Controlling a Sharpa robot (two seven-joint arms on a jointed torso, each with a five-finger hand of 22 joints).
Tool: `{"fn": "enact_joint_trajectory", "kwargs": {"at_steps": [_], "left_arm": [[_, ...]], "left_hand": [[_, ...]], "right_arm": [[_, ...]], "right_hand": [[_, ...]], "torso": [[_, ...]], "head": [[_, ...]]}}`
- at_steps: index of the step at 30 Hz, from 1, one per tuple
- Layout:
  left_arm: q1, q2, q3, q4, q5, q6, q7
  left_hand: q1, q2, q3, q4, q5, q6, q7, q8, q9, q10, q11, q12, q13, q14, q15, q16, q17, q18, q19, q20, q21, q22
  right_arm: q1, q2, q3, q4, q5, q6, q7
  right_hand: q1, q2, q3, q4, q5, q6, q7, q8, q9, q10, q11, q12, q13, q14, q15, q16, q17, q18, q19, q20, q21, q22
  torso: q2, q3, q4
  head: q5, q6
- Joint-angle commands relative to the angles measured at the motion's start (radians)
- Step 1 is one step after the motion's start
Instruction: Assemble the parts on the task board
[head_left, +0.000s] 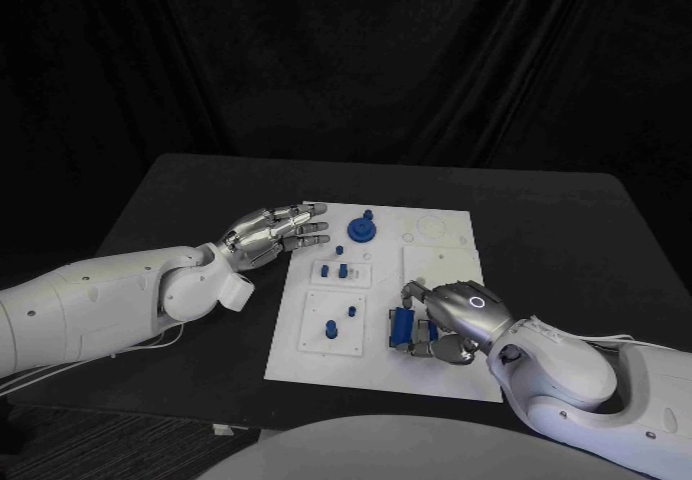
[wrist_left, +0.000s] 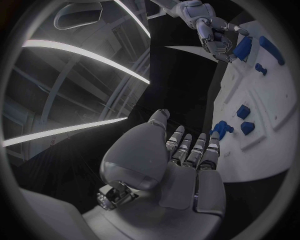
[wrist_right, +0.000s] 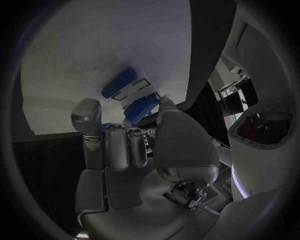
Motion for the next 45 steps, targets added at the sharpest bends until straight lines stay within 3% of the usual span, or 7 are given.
{"fn": "enact_joint_trajectory", "kwargs": {"at_steps": [1,3,12,18,21,30,45], "left_arm": [[-0.002,0.002,0.001,0.001,0.002,0.015,0.009],[-0.002,0.002,0.001,0.001,0.002,0.016,0.009],[-0.003,0.001,0.001,0.001,0.002,0.017,0.007],[-0.003,0.003,0.001,-0.001,0.002,0.018,0.003],[-0.003,0.002,0.001,-0.002,0.002,0.018,0.002],[-0.004,0.002,0.001,-0.002,0.002,0.018,-0.001],[-0.005,0.002,0.001,-0.004,0.002,0.019,-0.009]], "left_hand": [[-0.001,-0.002,0.002,-0.003,0.004,0.004,0.002,0.004,0.001,0.008,-0.002,0.003,0.001,0.008,0.0,0.004,0.001,-0.008,0.007,0.0,0.003,-0.002],[-0.002,-0.001,0.003,-0.004,0.004,0.004,0.003,0.004,0.001,0.008,-0.002,0.004,0.001,0.009,0.001,0.005,0.001,-0.008,0.007,0.0,0.003,-0.002],[-0.002,-0.001,0.003,-0.004,0.004,0.004,0.003,0.004,0.001,0.008,-0.002,0.004,0.001,0.009,0.001,0.005,0.001,-0.008,0.007,0.0,0.003,-0.002],[-0.002,-0.001,0.004,-0.005,0.004,0.004,0.004,0.004,0.001,0.008,-0.002,0.004,0.001,0.01,0.002,0.007,0.002,-0.008,0.007,0.0,0.003,-0.002],[-0.002,-0.001,0.005,-0.005,0.004,0.004,0.005,0.005,0.001,0.008,-0.002,0.005,0.001,0.011,0.002,0.007,0.002,-0.008,0.007,0.0,0.003,-0.002],[-0.002,-0.001,0.005,-0.005,0.004,0.004,0.005,0.005,0.001,0.008,-0.002,0.005,0.001,0.011,0.002,0.007,0.002,-0.008,0.007,0.0,0.003,-0.002],[-0.003,0.0,0.006,-0.006,0.004,0.004,0.005,0.005,0.0,0.009,-0.002,0.006,0.001,0.012,0.003,0.008,0.002,-0.007,0.007,0.0,0.003,-0.003]], "right_arm": [[-0.003,0.001,0.0,0.0,0.008,0.012,-0.009],[-0.003,0.0,0.0,0.001,0.008,0.008,-0.004],[-0.003,-0.007,0.0,0.006,0.02,-0.025,0.023],[-0.003,-0.019,0.0,0.018,0.023,-0.062,0.048],[-0.003,-0.024,0.0,0.024,0.025,-0.075,0.055],[-0.003,-0.039,0.0,0.043,0.032,-0.075,0.055],[-0.003,-0.041,0.0,0.052,0.065,-0.022,0.036]], "right_hand": [[0.027,0.007,-0.001,-0.01,0.097,-0.003,-0.006,0.016,-0.016,0.102,-0.007,0.003,0.263,0.051,-0.002,-0.001,0.001,0.008,0.005,-0.003,-0.007,0.103],[0.03,0.01,-0.003,-0.008,0.127,-0.004,-0.007,0.023,-0.025,0.102,-0.007,0.003,0.263,0.051,-0.003,-0.001,0.0,0.008,0.006,-0.003,-0.006,0.104],[0.053,0.017,0.008,-0.005,0.416,0.0,-0.007,0.034,-0.083,0.102,-0.012,0.003,0.263,0.054,-0.007,0.003,0.012,0.007,0.01,-0.007,-0.006,0.106],[0.038,0.014,0.047,0.002,0.649,0.02,-0.004,0.011,-0.149,0.102,-0.015,0.003,0.263,0.057,-0.009,0.011,0.033,0.005,0.015,-0.009,0.004,0.11],[0.013,0.013,0.074,0.003,0.725,0.029,-0.004,-0.004,-0.181,0.102,-0.016,0.003,0.263,0.058,-0.01,0.013,0.039,0.004,0.018,-0.01,0.01,0.111],[-0.012,0.008,0.118,0.003,0.783,0.039,-0.003,-0.018,-0.218,0.102,-0.016,0.003,0.263,0.058,-0.01,0.013,0.041,0.004,0.018,-0.011,0.012,0.112],[-0.042,0.009,0.142,0.004,0.775,0.042,0.0,-0.026,-0.241,0.102,-0.013,0.003,0.263,0.057,-0.008,0.012,0.039,0.004,0.017,-0.009,0.006,0.111]], "torso": [[0.0,0.0,-0.0001],[0.0,-0.0001,-0.0002],[0.0,0.0,-0.0003],[0.0,0.0,-0.0002],[0.0,-0.0001,-0.0002],[0.0,0.0,0.0001],[0.0,0.0,0.0]], "head": [[0.001,0.0],[0.003,0.0],[0.005,0.0],[0.006,0.0],[0.007,0.0],[0.007,0.0],[0.006,0.0]]}}
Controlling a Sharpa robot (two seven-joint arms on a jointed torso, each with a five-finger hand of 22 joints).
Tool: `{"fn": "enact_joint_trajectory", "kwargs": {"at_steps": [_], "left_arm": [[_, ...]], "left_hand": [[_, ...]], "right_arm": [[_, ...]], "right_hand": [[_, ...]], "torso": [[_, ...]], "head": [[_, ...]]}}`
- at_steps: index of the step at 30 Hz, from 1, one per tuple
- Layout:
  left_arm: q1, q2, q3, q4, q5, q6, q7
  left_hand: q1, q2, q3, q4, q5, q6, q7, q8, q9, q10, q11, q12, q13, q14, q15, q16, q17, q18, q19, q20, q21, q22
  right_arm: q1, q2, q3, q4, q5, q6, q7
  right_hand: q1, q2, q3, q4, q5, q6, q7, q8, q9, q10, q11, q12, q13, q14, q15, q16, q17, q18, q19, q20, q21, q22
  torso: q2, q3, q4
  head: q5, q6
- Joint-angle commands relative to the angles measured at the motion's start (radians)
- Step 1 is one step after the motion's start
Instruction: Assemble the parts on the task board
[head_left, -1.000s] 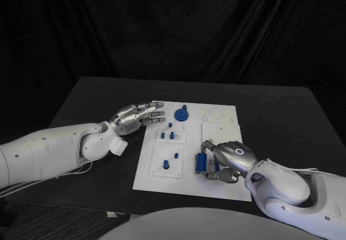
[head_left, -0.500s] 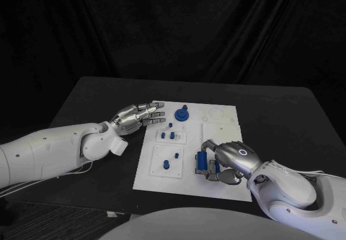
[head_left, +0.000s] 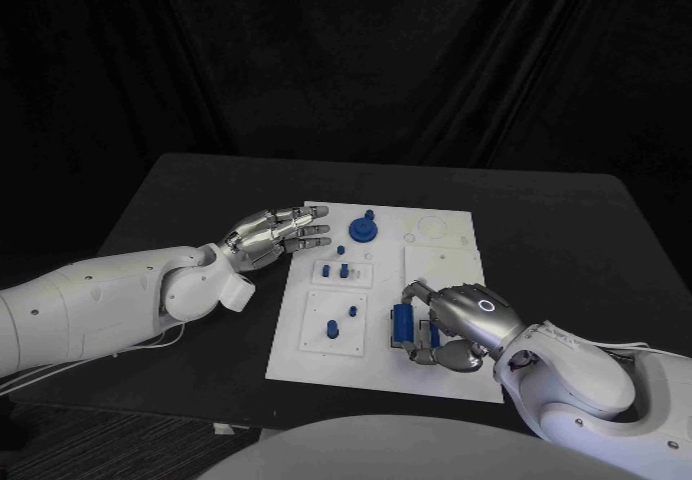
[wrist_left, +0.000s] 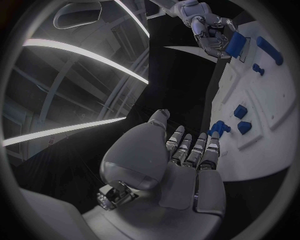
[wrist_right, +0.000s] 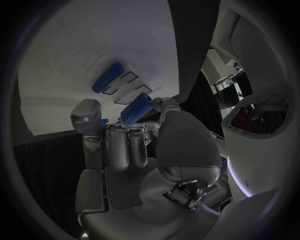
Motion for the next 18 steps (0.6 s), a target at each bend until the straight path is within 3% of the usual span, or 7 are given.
{"fn": "enact_joint_trajectory", "kwargs": {"at_steps": [1,10,15,18], "left_arm": [[-0.001,0.001,0.001,0.001,0.002,0.014,0.006],[-0.002,0.002,0.001,0.0,0.002,0.017,0.004],[-0.002,0.002,0.001,0.0,0.002,0.018,0.003],[-0.002,0.001,0.001,0.0,0.002,0.017,0.003]], "left_hand": [[-0.003,0.0,0.003,-0.003,0.004,0.004,0.005,0.005,0.001,0.005,0.002,0.006,0.001,0.008,-0.001,0.005,0.001,-0.007,0.007,0.0,0.003,-0.001],[-0.003,0.0,0.004,-0.003,0.003,0.003,0.006,0.005,0.0,0.006,0.003,0.007,0.001,0.01,0.001,0.007,0.002,-0.007,0.007,0.0,0.003,-0.001],[-0.003,0.0,0.004,-0.003,0.003,0.003,0.006,0.005,0.0,0.006,0.003,0.007,0.001,0.01,0.001,0.007,0.002,-0.007,0.007,0.0,0.003,-0.001],[-0.003,0.0,0.004,-0.003,0.003,0.003,0.006,0.005,0.0,0.006,0.003,0.007,0.001,0.01,0.001,0.007,0.002,-0.007,0.007,0.0,0.003,-0.001]], "right_arm": [[-0.002,0.0,0.0,0.004,0.018,0.026,-0.011],[-0.002,0.007,0.0,-0.003,0.025,0.073,-0.032],[-0.002,0.011,0.0,-0.008,0.026,0.088,-0.04],[-0.002,0.013,0.0,-0.011,0.026,0.095,-0.043]], "right_hand": [[-0.008,0.006,0.065,0.056,-0.006,0.023,-0.018,0.005,0.016,0.106,-0.002,0.003,0.263,0.061,-0.004,0.002,-0.003,0.004,0.007,0.001,-0.001,0.11],[-0.028,0.004,0.083,0.055,-0.041,0.021,-0.014,-0.015,-0.014,0.106,0.002,0.003,0.263,0.06,-0.001,0.0,-0.007,0.006,0.005,0.004,-0.011,0.108],[-0.034,0.0,0.096,0.053,-0.085,0.012,-0.007,-0.049,-0.056,0.106,0.008,0.003,0.263,0.059,0.003,-0.003,-0.014,0.008,0.001,0.008,-0.026,0.104],[-0.037,-0.001,0.102,0.053,-0.081,0.004,-0.004,-0.066,-0.076,0.106,0.01,0.003,0.263,0.058,0.005,-0.005,-0.019,0.009,0.0,0.009,-0.035,0.103]], "torso": [[0.0,0.0,0.0001],[0.0,-0.0002,0.0003],[0.0,-0.0001,0.0003],[0.0,0.0,0.0002]], "head": [[0.001,0.0],[-0.001,0.0],[0.001,0.0],[0.001,0.0]]}}
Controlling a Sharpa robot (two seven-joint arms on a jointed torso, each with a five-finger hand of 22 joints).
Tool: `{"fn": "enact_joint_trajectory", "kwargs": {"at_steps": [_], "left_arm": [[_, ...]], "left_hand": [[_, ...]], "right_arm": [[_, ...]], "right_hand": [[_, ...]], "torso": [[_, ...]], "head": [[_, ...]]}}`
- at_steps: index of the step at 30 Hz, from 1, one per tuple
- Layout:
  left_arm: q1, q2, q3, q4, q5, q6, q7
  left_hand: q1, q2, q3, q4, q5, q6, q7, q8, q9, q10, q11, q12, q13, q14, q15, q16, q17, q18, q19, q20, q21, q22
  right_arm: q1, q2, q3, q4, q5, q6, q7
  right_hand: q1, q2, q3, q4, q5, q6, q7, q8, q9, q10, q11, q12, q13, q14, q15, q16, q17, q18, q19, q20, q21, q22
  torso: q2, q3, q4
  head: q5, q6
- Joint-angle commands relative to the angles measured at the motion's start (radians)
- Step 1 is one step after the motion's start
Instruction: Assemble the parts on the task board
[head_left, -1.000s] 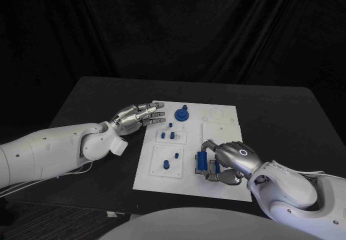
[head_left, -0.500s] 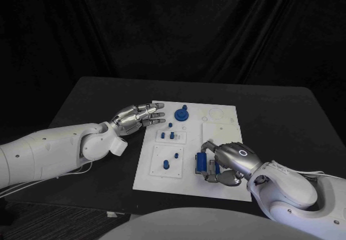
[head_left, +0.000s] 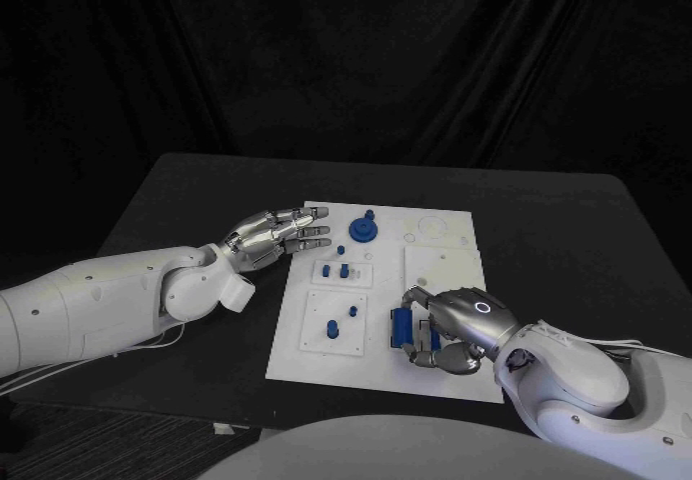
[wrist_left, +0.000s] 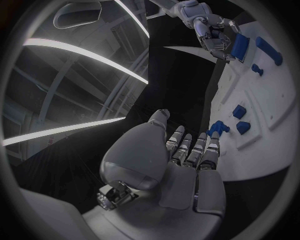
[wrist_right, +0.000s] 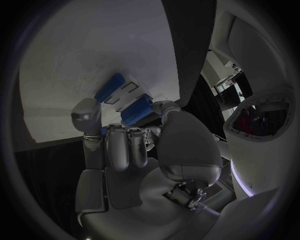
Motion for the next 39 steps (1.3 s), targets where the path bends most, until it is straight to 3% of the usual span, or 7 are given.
{"fn": "enact_joint_trajectory", "kwargs": {"at_steps": [1,5,12,20,28,29,39], "left_arm": [[-0.002,0.001,0.001,0.002,0.002,0.014,0.008],[-0.002,0.0,0.001,0.002,0.002,0.015,0.007],[-0.002,0.001,0.001,0.001,0.002,0.016,0.006],[-0.002,0.001,0.001,0.0,0.002,0.016,0.005],[-0.003,0.002,0.001,0.0,0.002,0.018,0.003],[-0.003,0.002,0.001,0.0,0.002,0.018,0.003],[-0.003,0.0,0.001,0.0,0.002,0.017,0.003]], "left_hand": [[-0.003,0.0,0.004,-0.004,0.003,0.003,0.006,0.005,0.0,0.006,0.003,0.003,0.002,0.006,-0.003,0.004,0.001,-0.007,0.007,0.0,0.003,-0.001],[-0.003,0.0,0.004,-0.004,0.003,0.003,0.006,0.005,0.0,0.006,0.003,0.003,0.002,0.006,-0.003,0.004,0.001,-0.007,0.007,0.0,0.003,-0.001],[-0.003,0.0,0.004,-0.004,0.003,0.003,0.006,0.005,0.0,0.006,0.003,0.003,0.002,0.006,-0.003,0.004,0.001,-0.007,0.007,0.0,0.003,-0.001],[-0.003,0.0,0.004,-0.004,0.003,0.003,0.006,0.005,0.0,0.006,0.003,0.003,0.002,0.006,-0.003,0.004,0.001,-0.007,0.007,0.0,0.003,-0.001],[-0.005,0.0,0.006,-0.005,0.003,0.004,0.007,0.005,0.0,0.007,0.004,0.004,0.002,0.008,-0.002,0.005,0.001,-0.007,0.006,0.0,0.002,-0.002],[-0.005,0.0,0.006,-0.005,0.003,0.004,0.007,0.005,0.0,0.007,0.004,0.004,0.002,0.008,-0.002,0.005,0.001,-0.007,0.006,0.0,0.002,-0.002],[-0.005,0.0,0.006,-0.005,0.003,0.004,0.007,0.005,0.0,0.007,0.004,0.004,0.002,0.008,-0.002,0.005,0.001,-0.007,0.006,0.0,0.002,-0.002]], "right_arm": [[-0.002,0.002,0.0,-0.002,0.002,0.034,-0.027],[-0.002,0.004,0.0,-0.004,0.002,0.042,-0.031],[-0.002,0.003,0.0,-0.005,0.002,0.058,-0.041],[-0.002,0.002,0.0,-0.003,0.002,0.055,-0.048],[-0.002,-0.002,0.0,0.001,-0.003,0.027,-0.046],[-0.002,-0.003,0.0,0.002,-0.005,0.019,-0.044],[0.003,-0.039,0.001,0.032,-0.015,-0.081,-0.012]], "right_hand": [[-0.005,0.006,0.008,-0.001,0.004,0.003,-0.004,-0.011,-0.014,0.105,0.009,0.003,0.263,0.057,0.005,-0.005,-0.004,0.009,-0.001,0.009,-0.008,0.103],[-0.005,0.0,0.013,-0.003,-0.049,-0.016,0.003,-0.052,-0.064,0.105,0.015,0.003,0.263,0.057,0.009,-0.007,-0.007,0.01,-0.002,0.013,-0.015,0.101],[0.017,0.001,-0.036,-0.013,-0.476,-0.03,0.016,-0.1,-0.162,0.105,0.027,0.003,0.263,0.056,0.02,-0.01,-0.012,0.011,-0.002,0.022,-0.029,0.099],[0.041,-0.003,-0.073,-0.003,-0.695,-0.056,0.023,-0.115,-0.224,0.105,0.032,0.003,0.263,0.054,0.024,-0.015,-0.023,0.013,-0.003,0.027,-0.045,0.097],[0.015,-0.06,-0.082,0.008,-0.812,-0.086,0.028,-0.116,-0.262,0.105,0.036,0.003,0.263,0.053,0.027,-0.017,-0.027,0.014,-0.003,0.03,-0.055,0.095],[0.006,-0.092,-0.1,0.009,-0.839,-0.11,0.028,-0.124,-0.271,0.105,0.035,0.003,0.263,0.053,0.027,-0.017,-0.028,0.015,-0.003,0.03,-0.056,0.095],[-0.016,-0.183,-0.183,0.014,-0.92,-0.161,0.021,-0.192,-0.313,0.105,0.028,0.003,0.263,0.054,0.021,-0.016,-0.025,0.014,-0.003,0.025,-0.057,0.096]], "torso": [[0.0,0.0,0.0001],[0.0,0.0,-0.0002],[0.0,0.0001,-0.0001],[0.0,0.0,-0.0001],[0.0,0.0,-0.0001],[0.0,0.0,-0.0002],[0.0,0.0,-0.0001]], "head": [[0.0,0.0],[0.001,0.0],[0.001,0.0],[0.002,0.0],[0.003,0.0],[0.003,0.0],[0.007,0.0]]}}
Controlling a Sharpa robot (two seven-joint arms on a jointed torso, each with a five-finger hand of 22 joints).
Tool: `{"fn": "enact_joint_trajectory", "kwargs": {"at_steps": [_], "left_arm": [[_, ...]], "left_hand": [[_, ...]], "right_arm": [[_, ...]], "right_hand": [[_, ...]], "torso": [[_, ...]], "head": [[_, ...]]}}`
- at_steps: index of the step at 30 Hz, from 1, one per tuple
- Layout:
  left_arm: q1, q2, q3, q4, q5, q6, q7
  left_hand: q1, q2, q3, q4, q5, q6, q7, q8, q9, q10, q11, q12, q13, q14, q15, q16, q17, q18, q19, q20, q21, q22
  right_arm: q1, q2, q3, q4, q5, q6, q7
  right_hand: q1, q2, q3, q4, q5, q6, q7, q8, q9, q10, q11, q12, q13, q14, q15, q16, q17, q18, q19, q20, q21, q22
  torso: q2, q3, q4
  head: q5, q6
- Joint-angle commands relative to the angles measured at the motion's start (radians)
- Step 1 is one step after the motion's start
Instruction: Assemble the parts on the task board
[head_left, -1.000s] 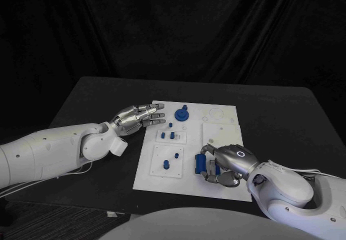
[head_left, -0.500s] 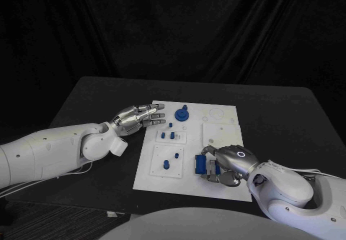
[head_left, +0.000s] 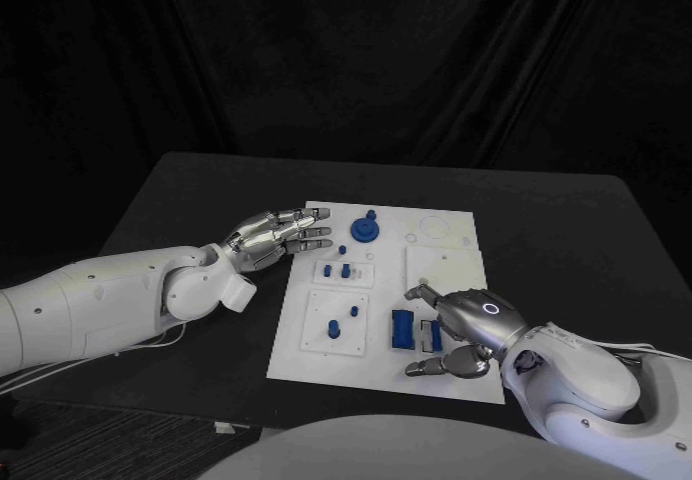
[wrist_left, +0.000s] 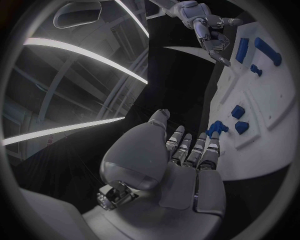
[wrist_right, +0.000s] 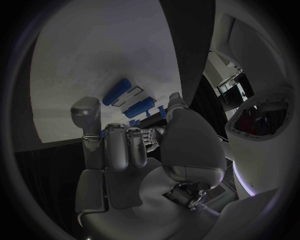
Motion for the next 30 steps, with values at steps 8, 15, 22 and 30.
{"fn": "enact_joint_trajectory", "kwargs": {"at_steps": [8,15,22,30], "left_arm": [[-0.002,0.001,0.001,0.001,0.002,0.013,0.008],[-0.002,0.0,0.001,0.003,0.002,0.006,0.011],[-0.002,0.002,0.001,0.003,0.002,0.004,0.01],[-0.002,0.0,0.001,0.005,0.002,0.001,0.009]], "left_hand": [[-0.006,0.0,0.003,-0.002,0.003,0.005,0.008,0.006,0.001,0.005,0.002,0.006,0.002,0.01,-0.001,0.008,0.002,-0.007,0.007,0.0,0.003,0.0],[-0.008,-0.002,0.005,-0.004,0.003,0.003,0.003,0.006,0.0,0.006,0.005,0.007,0.002,0.012,0.002,0.011,0.002,-0.006,0.009,0.0,0.003,0.0],[-0.009,-0.002,0.005,-0.005,0.003,0.006,0.004,0.007,0.001,0.007,0.004,0.008,0.002,0.014,0.002,0.013,0.002,-0.006,0.011,0.0,0.004,0.002],[-0.01,-0.003,0.006,-0.006,0.003,0.009,0.006,0.008,0.001,0.007,0.003,0.009,0.002,0.015,0.003,0.014,0.002,-0.006,0.011,0.0,0.004,0.002]], "right_arm": [[0.078,-0.055,0.0,0.049,0.038,-0.12,0.038],[0.207,-0.086,0.0,0.046,0.297,-0.019,0.011],[0.265,-0.083,0.0,-0.007,0.54,0.212,-0.102],[0.262,-0.053,0.0,-0.058,0.713,0.401,-0.2]], "right_hand": [[0.0,0.103,0.083,-0.003,0.02,0.096,0.01,0.1,0.011,0.106,-0.006,0.003,0.263,0.061,-0.001,0.018,0.057,0.004,0.02,-0.004,0.068,0.113],[0.04,0.216,0.12,-0.03,0.202,0.421,-0.026,0.2,0.038,0.106,-0.016,0.003,0.263,0.075,-0.009,0.05,0.126,-0.01,0.044,-0.013,0.169,0.133],[0.055,0.245,0.114,-0.054,0.199,0.599,-0.073,0.284,0.131,0.106,-0.054,0.003,0.263,0.073,-0.038,0.052,0.122,-0.009,0.045,-0.034,0.186,0.133],[0.082,0.279,0.115,-0.108,0.191,0.518,-0.115,0.471,0.42,0.106,-0.093,0.003,0.263,0.067,-0.072,0.04,0.088,-0.002,0.033,-0.07,0.147,0.122]], "torso": [[0.0,-0.0001,0.0],[0.0,0.0,0.0001],[0.0,-0.0002,0.0],[0.0,0.0001,-0.0001]], "head": [[0.001,0.0],[0.0,0.0],[-0.002,0.0],[-0.004,0.0]]}}
